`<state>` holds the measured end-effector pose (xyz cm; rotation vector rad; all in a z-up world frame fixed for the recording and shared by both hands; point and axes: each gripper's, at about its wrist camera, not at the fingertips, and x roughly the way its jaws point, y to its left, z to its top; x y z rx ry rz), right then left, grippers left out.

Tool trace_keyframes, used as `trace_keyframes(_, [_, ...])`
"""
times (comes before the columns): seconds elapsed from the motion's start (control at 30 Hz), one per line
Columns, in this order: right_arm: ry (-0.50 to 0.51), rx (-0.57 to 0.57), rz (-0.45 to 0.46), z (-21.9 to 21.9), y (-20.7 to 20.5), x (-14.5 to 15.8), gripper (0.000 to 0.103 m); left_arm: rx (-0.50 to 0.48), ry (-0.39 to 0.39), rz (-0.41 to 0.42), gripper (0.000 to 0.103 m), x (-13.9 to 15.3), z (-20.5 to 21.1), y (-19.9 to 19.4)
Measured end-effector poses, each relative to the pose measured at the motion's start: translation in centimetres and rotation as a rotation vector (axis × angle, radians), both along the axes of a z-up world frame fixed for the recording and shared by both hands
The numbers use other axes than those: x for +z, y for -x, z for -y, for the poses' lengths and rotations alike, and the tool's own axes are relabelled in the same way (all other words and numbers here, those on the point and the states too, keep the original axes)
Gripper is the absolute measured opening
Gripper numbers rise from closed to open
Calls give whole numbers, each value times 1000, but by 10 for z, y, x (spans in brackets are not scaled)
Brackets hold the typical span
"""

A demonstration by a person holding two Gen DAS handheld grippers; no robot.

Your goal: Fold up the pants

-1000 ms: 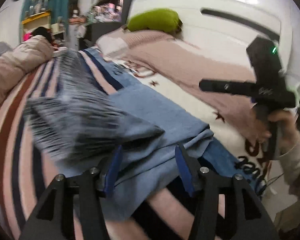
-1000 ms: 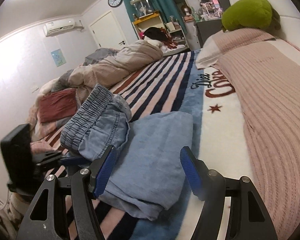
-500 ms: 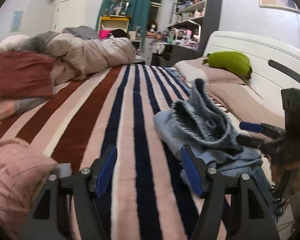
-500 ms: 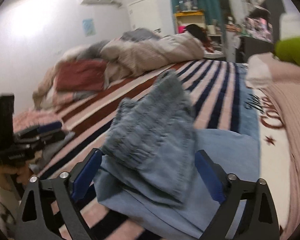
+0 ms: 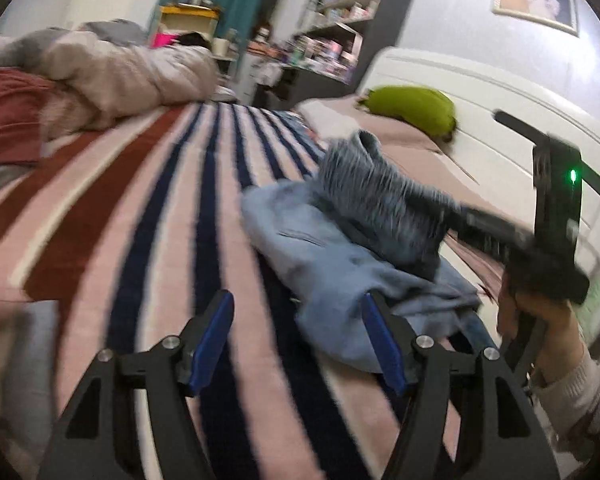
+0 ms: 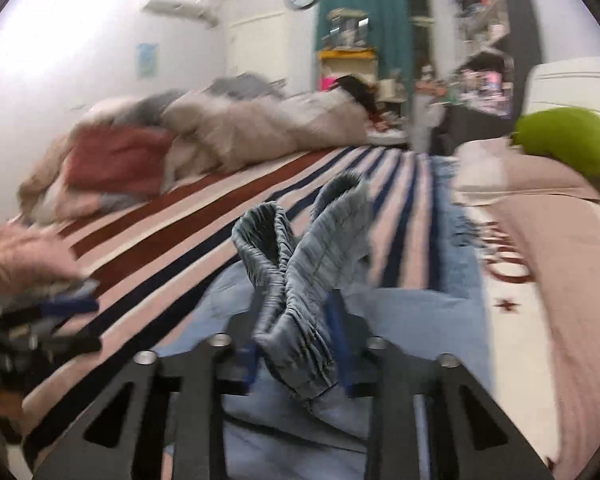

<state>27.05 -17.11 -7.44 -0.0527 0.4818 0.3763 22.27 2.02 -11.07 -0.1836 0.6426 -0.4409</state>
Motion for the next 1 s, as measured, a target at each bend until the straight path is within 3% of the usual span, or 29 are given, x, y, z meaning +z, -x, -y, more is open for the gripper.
trace_keyframes(0.1, [-53, -77, -9, 33, 3, 4, 14, -55, -21, -13, 62, -3, 23, -6])
trace_keyframes(0.27, [-109, -163, -113, 80, 2, -13, 14, -89, -87, -21, 62, -9, 49, -15])
trace_keyframes(0.37, [-190, -182, -184, 107, -5, -27, 36, -56, -153, -17, 62, -12, 57, -21])
trace_keyframes(0.4, [-240, -179, -214, 118, -8, -32, 52, -38, -166, -15, 62, -13, 57, -23])
trace_keyframes(0.43, [-292, -169, -239, 127, -12, -38, 61, -17, -177, -10, 60, -13, 56, -24])
trace_keyframes(0.53, [-346, -145, -275, 134, -23, -46, 62, 3, -204, -3, 42, -15, 55, -27])
trace_keyframes(0.67, [-310, -157, -305, 130, -45, -56, 68, 15, -236, 36, 21, -14, 56, -23])
trace_keyframes(0.87, [-248, -266, -293, 135, -62, -57, 68, 63, -273, 45, 18, -18, 47, -21])
trace_keyframes(1.0, [-294, -221, -331, 137, -68, -62, 69, 81, -280, 24, 18, -23, 45, -20])
